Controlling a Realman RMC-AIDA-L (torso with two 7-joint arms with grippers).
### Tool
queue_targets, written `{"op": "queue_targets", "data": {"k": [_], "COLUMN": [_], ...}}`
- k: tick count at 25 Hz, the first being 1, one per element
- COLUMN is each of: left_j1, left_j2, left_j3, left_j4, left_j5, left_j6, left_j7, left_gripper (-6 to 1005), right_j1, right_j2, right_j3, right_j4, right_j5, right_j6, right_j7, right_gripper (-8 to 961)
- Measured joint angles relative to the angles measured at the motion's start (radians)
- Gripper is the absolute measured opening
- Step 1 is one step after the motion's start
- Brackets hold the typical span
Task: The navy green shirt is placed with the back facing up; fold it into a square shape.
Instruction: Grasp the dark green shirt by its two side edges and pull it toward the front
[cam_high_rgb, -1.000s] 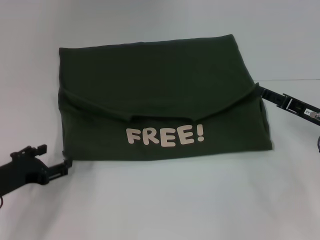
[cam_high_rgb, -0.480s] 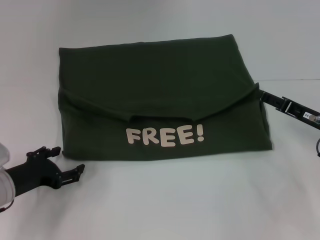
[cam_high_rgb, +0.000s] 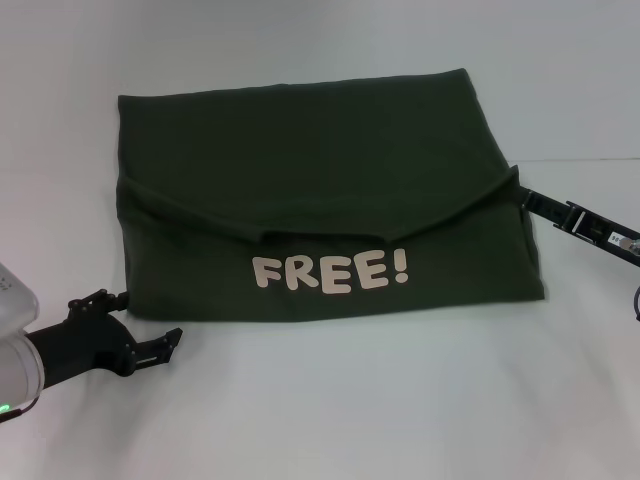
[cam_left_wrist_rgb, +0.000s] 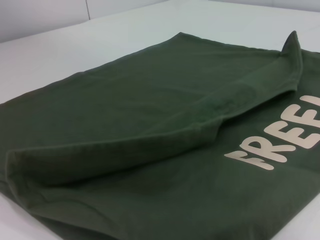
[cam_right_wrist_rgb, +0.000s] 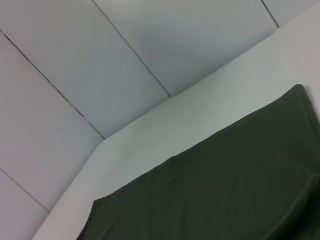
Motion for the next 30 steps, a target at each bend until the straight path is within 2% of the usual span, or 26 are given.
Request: {"op": "queue_targets", "data": {"k": [9, 20, 30], "left_j1": [-0.001, 0.0, -0.005], "left_j2": [0.001, 0.003, 0.004], "left_j3": [-0.001, -0.004, -0.004], "left_j4": [0.002, 0.019, 0.022], "left_j5": [-0.003, -0.001, 0.0], "left_j6": [-0.013, -0.018, -0.018], "left_j7": [-0.001, -0.006, -0.011], "left_gripper": [864, 392, 175], "right_j1": [0.0, -0.007, -0.017], "right_j2": [0.0, 0.003, -0.005], "right_j3": [0.0, 0.0, -0.008], "right_j4": [0.0, 0.0, 0.0], "right_j5": [0.0, 0.009, 0.007], "right_j6": [0.0, -0.003, -0.004], "right_j7": [0.0, -0.004, 0.003], "right_gripper": [778, 775, 774]}}
